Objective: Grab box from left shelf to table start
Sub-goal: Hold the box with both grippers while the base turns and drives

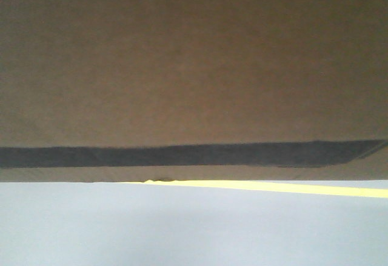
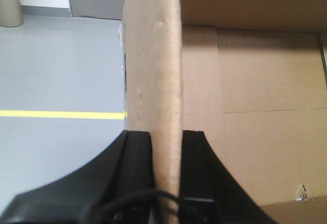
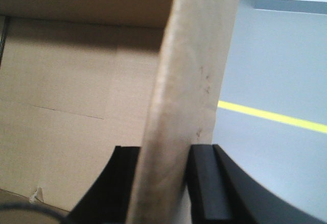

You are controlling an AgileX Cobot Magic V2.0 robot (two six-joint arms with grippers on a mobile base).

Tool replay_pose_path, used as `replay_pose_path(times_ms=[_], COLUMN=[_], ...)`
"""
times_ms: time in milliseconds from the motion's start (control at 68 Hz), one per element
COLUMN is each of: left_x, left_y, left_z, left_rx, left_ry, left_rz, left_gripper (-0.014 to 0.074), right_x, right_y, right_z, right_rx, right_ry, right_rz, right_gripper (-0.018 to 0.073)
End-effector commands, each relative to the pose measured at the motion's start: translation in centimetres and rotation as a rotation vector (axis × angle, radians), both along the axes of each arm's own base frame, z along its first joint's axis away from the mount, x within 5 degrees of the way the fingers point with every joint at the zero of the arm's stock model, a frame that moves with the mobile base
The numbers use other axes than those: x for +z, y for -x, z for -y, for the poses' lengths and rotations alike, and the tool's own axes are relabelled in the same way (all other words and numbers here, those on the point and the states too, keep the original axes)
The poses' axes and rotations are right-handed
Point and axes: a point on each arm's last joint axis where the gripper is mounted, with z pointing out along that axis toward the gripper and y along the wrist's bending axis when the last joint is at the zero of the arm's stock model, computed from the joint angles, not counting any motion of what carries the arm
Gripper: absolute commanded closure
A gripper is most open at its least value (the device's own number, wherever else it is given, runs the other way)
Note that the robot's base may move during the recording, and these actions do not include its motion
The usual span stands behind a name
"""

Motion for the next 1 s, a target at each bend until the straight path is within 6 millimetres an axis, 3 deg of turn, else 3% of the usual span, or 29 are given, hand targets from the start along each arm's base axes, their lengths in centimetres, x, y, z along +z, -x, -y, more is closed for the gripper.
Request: replay_pose_path(times_ms=[0, 985], left_x=[2.84, 2.84], left_y=[0.49, 0.49], left_z=[0.32, 0.32], left_rx=[-0.051, -0.051], left_ry=[0.128, 0.128], left_rz=[0.204, 0.204], left_gripper=[0.0689, 0.0689], right_x=[1.97, 1.96], right_y=[-0.15, -0.18], right_z=[0.07, 0.07], right_rx=[-0.013, -0.013], right_ry=[-0.045, -0.045], right_rz=[0.14, 0.139], right_gripper=[0.0497, 0.0497])
